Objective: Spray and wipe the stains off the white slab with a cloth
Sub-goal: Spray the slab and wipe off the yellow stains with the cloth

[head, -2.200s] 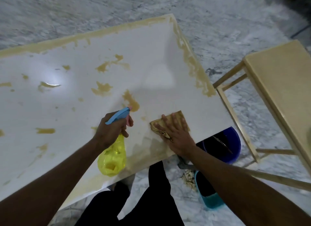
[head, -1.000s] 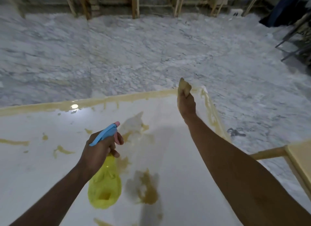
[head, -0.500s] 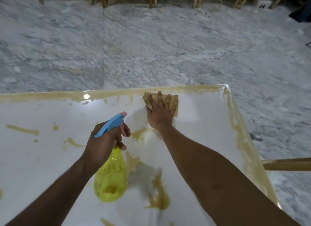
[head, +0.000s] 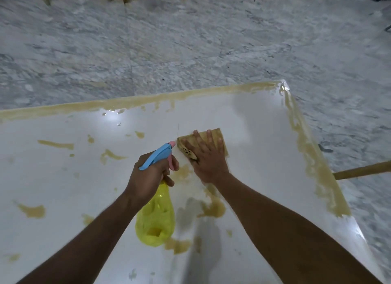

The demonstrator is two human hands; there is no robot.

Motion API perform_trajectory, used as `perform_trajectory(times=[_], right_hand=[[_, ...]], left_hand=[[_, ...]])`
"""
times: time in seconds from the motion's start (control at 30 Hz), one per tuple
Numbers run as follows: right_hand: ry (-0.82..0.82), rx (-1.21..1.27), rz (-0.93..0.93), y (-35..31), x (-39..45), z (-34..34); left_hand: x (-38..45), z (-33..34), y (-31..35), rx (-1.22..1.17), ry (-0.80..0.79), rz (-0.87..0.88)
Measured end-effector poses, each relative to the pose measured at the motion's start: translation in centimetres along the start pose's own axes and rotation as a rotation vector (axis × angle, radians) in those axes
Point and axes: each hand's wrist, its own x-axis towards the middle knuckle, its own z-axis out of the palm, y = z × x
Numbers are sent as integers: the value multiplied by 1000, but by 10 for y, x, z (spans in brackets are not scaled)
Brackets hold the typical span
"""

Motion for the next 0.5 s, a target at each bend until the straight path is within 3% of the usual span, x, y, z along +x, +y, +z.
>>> perform_trajectory(times=[0.5], right_hand=[[8,-47,11,-29,-226,34]], left_hand=[[-121,-19,-54,86,-178,-21]])
